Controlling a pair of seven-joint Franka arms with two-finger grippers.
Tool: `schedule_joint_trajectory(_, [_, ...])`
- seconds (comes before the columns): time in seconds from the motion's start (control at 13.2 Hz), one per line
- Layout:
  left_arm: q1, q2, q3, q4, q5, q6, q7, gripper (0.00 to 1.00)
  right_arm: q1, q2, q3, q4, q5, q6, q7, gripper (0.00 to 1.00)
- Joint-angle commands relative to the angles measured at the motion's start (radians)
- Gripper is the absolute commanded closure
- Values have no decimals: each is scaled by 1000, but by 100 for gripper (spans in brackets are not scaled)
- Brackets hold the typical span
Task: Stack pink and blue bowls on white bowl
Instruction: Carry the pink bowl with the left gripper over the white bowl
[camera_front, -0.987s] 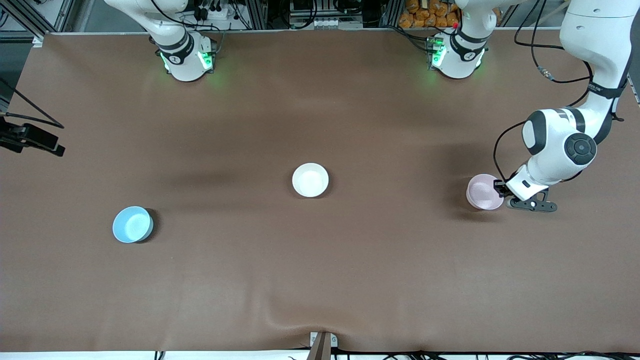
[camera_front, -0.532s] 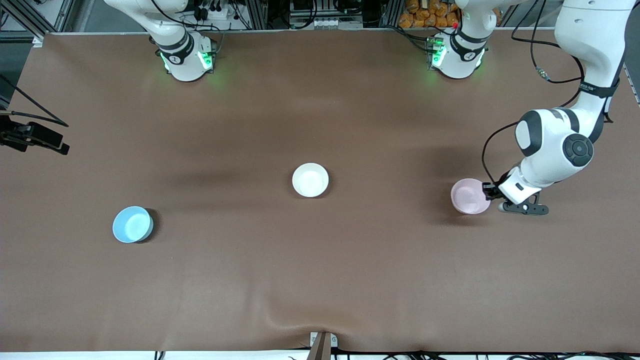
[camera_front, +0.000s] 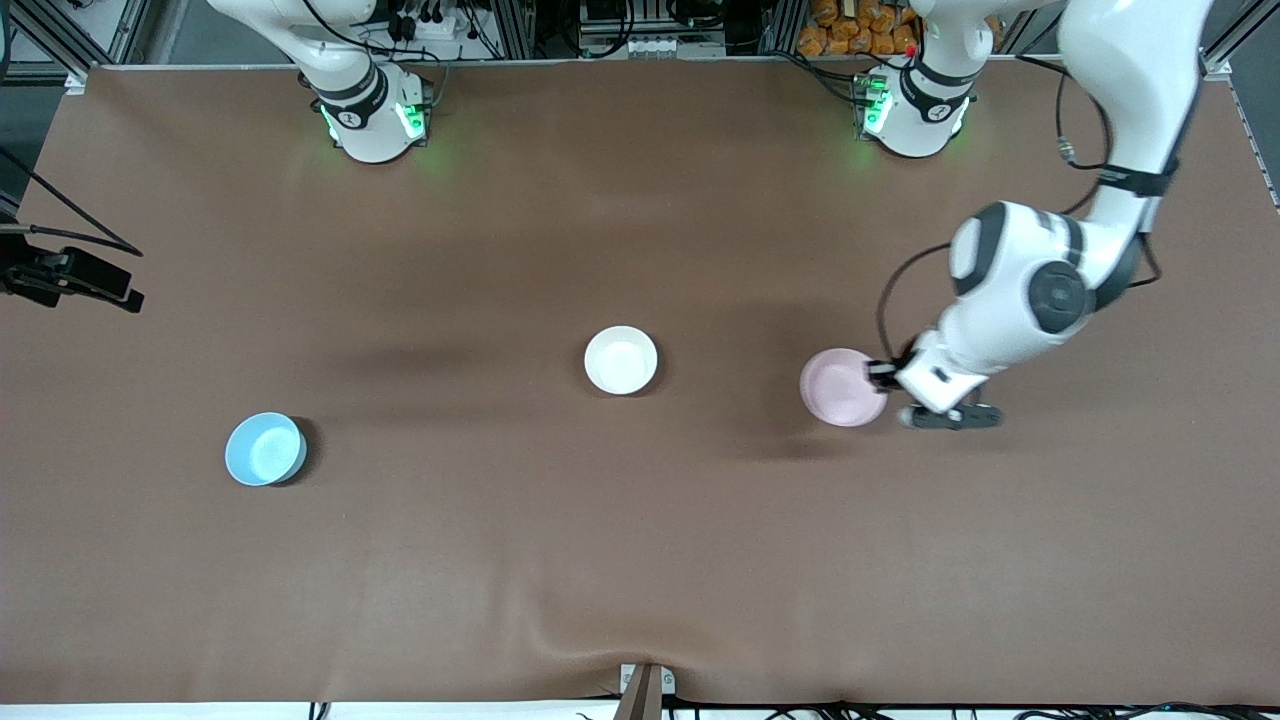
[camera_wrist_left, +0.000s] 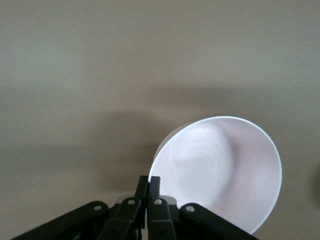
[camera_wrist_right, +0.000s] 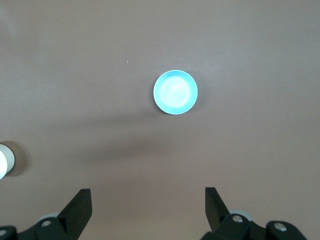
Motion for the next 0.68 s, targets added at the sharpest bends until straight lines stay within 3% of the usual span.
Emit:
schedule_joint_trajectory(0.0, [-107,31,-1,68,-14,-20,-146,100,-1,20,-4,-21,-7,27,-1,0])
schedule_joint_trajectory(0.38, [-349,134,9,215,9,-20,-432,100,-3,20,-4,-39,-10,47,-3,0])
schedule_joint_trajectory(0.61, [-437,209,15,304,15,-17,-543,100,-6,20,-5,-55,-12,61,-3,0])
